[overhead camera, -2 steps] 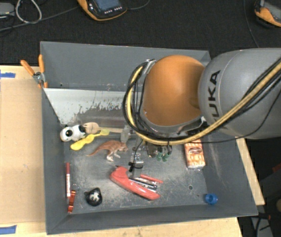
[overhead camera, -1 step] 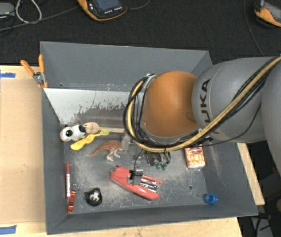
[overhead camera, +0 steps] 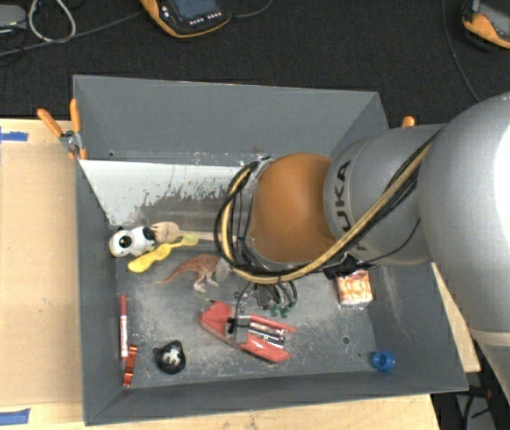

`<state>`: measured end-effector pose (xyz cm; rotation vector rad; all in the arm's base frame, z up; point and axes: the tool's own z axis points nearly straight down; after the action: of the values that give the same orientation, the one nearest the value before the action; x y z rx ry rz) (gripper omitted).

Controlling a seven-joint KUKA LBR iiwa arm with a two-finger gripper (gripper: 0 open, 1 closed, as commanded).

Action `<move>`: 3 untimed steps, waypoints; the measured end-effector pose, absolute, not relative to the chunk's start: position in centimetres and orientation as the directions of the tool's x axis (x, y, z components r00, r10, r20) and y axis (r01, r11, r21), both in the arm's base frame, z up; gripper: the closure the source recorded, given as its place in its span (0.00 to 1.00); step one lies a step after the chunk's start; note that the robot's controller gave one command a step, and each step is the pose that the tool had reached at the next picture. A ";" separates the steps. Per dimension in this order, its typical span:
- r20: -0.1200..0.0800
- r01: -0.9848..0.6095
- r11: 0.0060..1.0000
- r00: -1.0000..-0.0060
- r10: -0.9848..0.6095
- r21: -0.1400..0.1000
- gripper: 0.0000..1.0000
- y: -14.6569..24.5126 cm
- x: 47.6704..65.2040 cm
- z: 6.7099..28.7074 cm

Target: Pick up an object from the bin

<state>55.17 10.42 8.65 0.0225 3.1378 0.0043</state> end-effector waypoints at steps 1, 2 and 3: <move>0.001 -0.076 0.997 -0.997 -0.076 0.001 1.00 7.7 50.3 6.9; 0.002 -0.072 0.997 -0.997 -0.072 0.001 1.00 7.7 50.3 6.9; 0.002 -0.070 0.998 -0.998 -0.070 0.001 1.00 7.7 50.3 6.9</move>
Offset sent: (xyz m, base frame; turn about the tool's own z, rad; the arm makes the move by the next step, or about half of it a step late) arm 0.0000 0.0000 0.0000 0.0000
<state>50.29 7.71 6.92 -0.1100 3.1414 0.0020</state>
